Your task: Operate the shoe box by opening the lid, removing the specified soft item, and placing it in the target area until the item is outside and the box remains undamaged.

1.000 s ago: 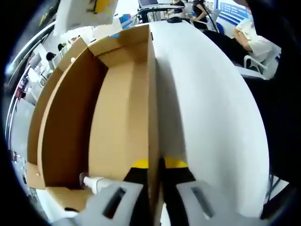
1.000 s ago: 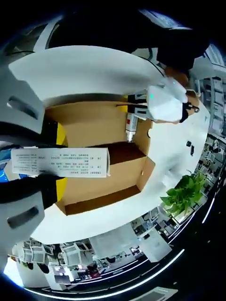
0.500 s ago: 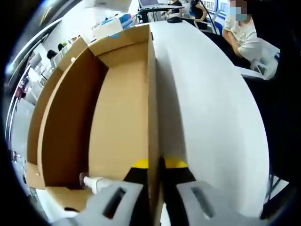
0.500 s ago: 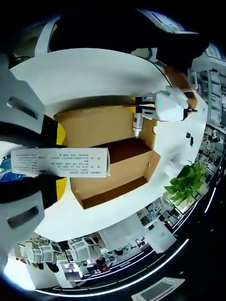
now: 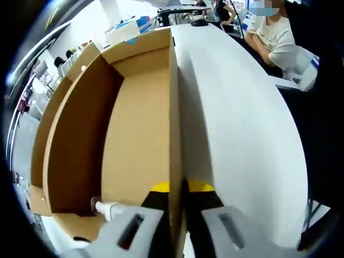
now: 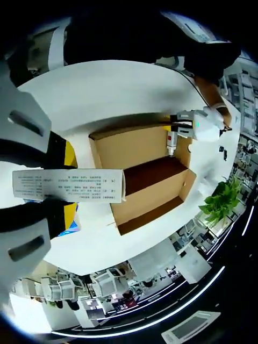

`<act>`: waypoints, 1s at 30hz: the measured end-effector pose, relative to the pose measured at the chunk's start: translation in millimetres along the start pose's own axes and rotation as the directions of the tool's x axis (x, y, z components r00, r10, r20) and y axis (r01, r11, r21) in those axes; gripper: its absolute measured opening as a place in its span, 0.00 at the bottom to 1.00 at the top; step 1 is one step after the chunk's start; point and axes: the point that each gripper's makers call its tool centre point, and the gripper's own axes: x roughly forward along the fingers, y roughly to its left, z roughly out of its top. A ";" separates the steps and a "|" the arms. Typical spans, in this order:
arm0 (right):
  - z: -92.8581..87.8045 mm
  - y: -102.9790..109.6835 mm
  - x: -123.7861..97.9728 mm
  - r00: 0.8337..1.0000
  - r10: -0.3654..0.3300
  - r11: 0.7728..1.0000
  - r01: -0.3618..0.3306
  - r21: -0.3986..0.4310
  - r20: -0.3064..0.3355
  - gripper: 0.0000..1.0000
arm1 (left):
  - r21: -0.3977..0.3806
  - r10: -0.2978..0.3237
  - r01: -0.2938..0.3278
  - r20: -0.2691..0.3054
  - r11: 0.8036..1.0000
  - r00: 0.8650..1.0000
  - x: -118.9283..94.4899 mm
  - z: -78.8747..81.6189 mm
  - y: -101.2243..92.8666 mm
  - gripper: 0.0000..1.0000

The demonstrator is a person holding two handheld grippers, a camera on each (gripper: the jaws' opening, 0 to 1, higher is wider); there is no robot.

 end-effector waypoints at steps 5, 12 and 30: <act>-20.6 14.4 0.4 0.997 0.076 0.997 -0.075 0.037 -0.020 0.21 | 0.002 0.002 -0.002 -0.001 1.000 1.000 0.0 -0.2 -0.5 0.03; -54.4 15.7 7.9 0.993 0.094 0.993 -0.088 0.080 -0.075 0.21 | 0.004 0.004 -0.004 -0.001 1.000 1.000 -0.1 -0.6 -1.2 0.03; -95.5 33.7 50.3 0.964 0.181 0.983 -0.172 0.063 -0.196 0.21 | 0.005 0.004 -0.004 0.001 1.000 1.000 -0.2 -0.6 -1.1 0.03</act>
